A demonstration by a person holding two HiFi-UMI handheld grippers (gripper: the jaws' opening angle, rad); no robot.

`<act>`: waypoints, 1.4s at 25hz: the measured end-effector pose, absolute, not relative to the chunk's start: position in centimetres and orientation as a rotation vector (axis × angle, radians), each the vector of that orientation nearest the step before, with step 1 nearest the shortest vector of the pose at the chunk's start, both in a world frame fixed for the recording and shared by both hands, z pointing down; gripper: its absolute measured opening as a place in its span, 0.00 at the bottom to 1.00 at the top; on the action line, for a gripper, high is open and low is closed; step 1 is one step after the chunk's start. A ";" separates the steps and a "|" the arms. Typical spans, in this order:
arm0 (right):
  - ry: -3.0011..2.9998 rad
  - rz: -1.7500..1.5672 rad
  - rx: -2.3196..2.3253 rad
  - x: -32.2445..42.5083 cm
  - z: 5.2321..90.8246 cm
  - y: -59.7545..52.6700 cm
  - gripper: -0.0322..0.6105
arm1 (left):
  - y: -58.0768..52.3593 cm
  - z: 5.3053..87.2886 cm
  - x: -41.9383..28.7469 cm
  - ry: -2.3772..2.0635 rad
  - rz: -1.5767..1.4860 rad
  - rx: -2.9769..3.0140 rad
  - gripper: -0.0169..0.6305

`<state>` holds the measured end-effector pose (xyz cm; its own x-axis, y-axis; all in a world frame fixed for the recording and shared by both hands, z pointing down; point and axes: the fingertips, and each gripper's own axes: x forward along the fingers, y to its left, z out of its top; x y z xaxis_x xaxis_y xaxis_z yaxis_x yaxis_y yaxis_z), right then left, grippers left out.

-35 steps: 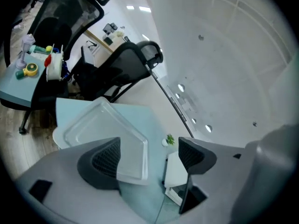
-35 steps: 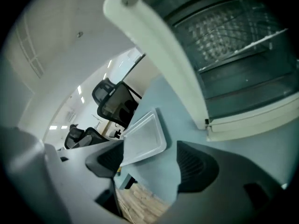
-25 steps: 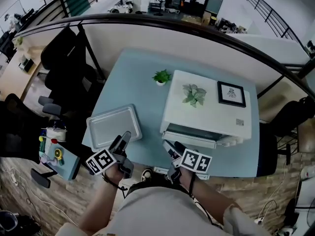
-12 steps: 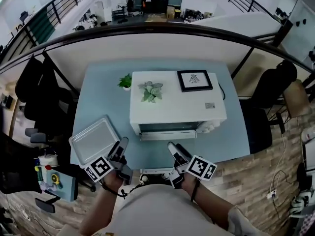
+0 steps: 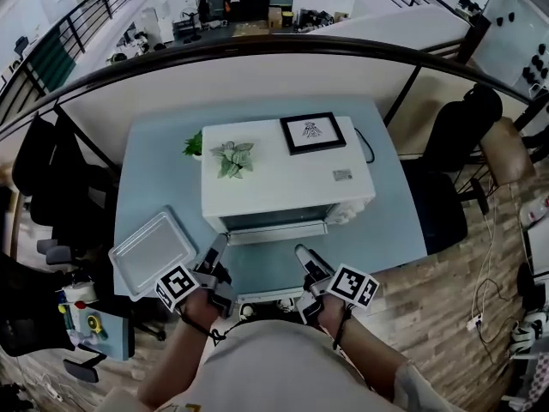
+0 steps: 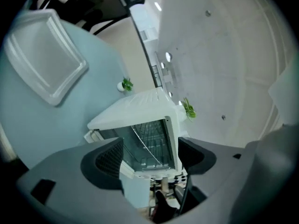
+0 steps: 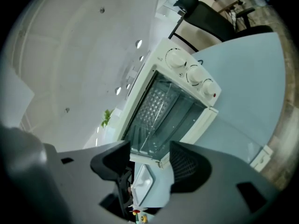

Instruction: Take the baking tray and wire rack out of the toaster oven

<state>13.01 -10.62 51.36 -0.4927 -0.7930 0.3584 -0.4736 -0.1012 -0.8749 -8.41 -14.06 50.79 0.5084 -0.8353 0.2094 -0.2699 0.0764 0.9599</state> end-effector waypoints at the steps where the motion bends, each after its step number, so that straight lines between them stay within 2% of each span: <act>1: 1.880 -1.623 -1.396 13.4 51.5 -11.1 0.47 | -14.3 51.2 -8.1 -0.994 -0.587 1.443 0.60; 6: 1.810 -1.561 -1.415 15.3 52.4 -14.1 0.47 | -15.4 53.4 -7.2 -1.022 -0.673 1.357 0.59; 9: 1.747 -1.540 -1.405 16.3 52.9 -15.5 0.47 | -16.3 54.5 -6.3 -1.043 -0.696 1.341 0.55; 21: 1.677 -1.451 -1.246 17.1 55.2 -21.9 0.46 | -20.9 57.0 -3.0 -0.966 -0.826 1.387 0.46; 27: 1.704 -1.397 -1.149 16.2 55.8 -24.3 0.41 | -22.8 58.1 -3.8 -0.995 -0.924 1.367 0.34; 29: 1.717 -1.379 -1.137 15.9 55.8 -24.9 0.35 | -23.4 58.2 -3.6 -1.003 -0.934 1.382 0.34; 35: 1.729 -1.337 -1.105 15.2 55.9 -26.5 0.33 | -25.4 58.5 -3.7 -0.977 -1.033 1.388 0.28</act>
<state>15.20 -26.51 55.91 -0.4092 -0.9123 -0.0147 -0.2155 0.1123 -0.9700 -3.74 -25.41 58.45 0.2813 -0.9577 -0.0600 -0.0068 -0.0645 0.9979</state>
